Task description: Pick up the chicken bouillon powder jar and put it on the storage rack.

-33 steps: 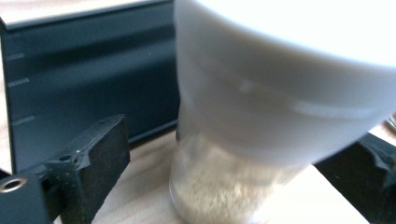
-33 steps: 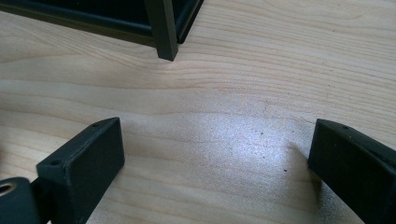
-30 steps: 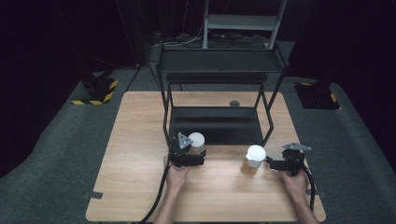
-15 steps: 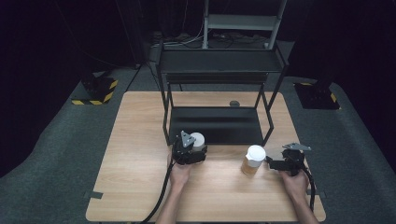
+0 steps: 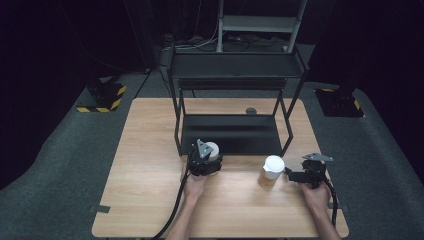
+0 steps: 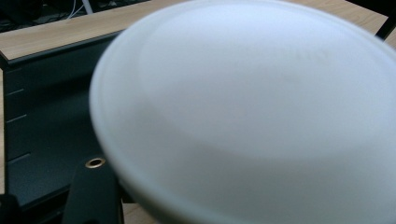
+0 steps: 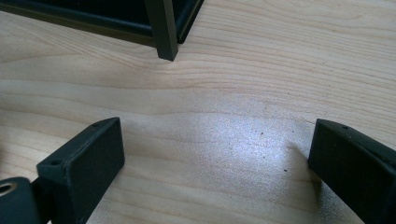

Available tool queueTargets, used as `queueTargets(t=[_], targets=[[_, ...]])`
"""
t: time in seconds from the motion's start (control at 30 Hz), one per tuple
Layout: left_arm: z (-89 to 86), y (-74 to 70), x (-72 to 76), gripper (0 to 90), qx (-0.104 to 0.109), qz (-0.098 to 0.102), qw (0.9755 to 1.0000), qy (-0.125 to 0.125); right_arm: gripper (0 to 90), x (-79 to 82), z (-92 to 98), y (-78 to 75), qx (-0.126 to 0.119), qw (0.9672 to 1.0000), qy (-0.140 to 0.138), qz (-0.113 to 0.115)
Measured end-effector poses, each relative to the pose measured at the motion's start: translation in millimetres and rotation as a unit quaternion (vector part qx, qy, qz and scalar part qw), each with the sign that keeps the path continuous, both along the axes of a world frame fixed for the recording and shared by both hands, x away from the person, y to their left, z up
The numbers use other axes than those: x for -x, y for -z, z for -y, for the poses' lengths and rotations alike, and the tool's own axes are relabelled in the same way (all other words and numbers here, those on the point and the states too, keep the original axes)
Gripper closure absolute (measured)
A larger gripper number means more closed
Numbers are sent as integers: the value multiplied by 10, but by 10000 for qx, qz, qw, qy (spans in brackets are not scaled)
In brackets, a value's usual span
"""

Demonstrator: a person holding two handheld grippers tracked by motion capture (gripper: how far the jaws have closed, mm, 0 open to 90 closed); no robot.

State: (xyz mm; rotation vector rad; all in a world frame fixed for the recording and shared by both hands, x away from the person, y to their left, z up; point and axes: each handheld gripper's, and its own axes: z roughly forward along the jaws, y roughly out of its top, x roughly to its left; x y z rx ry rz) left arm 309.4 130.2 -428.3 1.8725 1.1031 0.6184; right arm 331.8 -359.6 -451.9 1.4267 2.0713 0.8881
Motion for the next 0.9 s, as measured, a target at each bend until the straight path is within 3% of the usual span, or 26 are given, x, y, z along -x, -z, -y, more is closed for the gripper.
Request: queueTargets(t=[0.27,0.5,0.63,0.9], targets=[[-39,-120,-49,355,43,-120,9998,121,31,-1,1,0,4,10000,-3,-1],[-59,-312,-96,355,48,-173,9996,223,30,-1,1,-1,0,10000,-1,-4],[-119,-456,-170,354,137,-261,9988,388,31,-1,2,0,4,10000,-7,1],[-150,-782,-262,355,106,-392,9976,568,31,0,0,0,-6,10000,3,-2]])
